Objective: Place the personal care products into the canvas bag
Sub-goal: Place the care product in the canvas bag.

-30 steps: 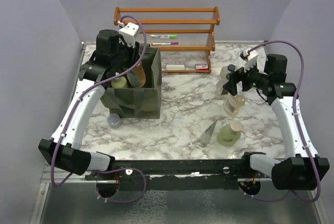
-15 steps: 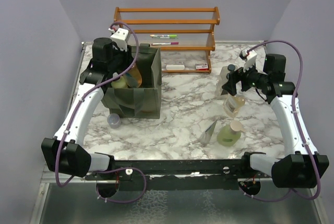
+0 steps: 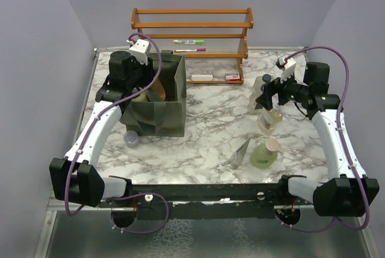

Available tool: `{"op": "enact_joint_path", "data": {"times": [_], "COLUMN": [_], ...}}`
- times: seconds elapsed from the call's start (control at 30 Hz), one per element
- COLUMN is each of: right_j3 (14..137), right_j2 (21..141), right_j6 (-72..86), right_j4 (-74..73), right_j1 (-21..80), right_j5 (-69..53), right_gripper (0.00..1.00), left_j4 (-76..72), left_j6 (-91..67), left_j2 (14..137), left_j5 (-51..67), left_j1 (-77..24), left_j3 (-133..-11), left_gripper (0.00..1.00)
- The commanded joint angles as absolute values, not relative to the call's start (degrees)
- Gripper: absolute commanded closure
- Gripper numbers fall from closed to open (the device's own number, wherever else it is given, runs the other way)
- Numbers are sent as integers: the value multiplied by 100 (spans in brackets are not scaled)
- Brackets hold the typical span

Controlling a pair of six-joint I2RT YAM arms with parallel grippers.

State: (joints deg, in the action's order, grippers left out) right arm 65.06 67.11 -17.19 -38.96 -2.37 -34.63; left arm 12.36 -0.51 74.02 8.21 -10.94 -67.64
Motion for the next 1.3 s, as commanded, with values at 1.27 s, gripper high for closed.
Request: {"op": "enact_joint_path", "data": {"times": [1.27], "right_j3": [6442], "right_j2": [6662], "right_j6": [-1696], "right_j4": [-3830], "right_j1": [-272], "right_j5": [-3607], "right_gripper": [1], "left_j4": [-465], "left_j6": [648], "left_j2": [7626], "left_j5": [1022], "left_j1": [-1031], "left_j3": [-5858], "left_gripper": [94]}}
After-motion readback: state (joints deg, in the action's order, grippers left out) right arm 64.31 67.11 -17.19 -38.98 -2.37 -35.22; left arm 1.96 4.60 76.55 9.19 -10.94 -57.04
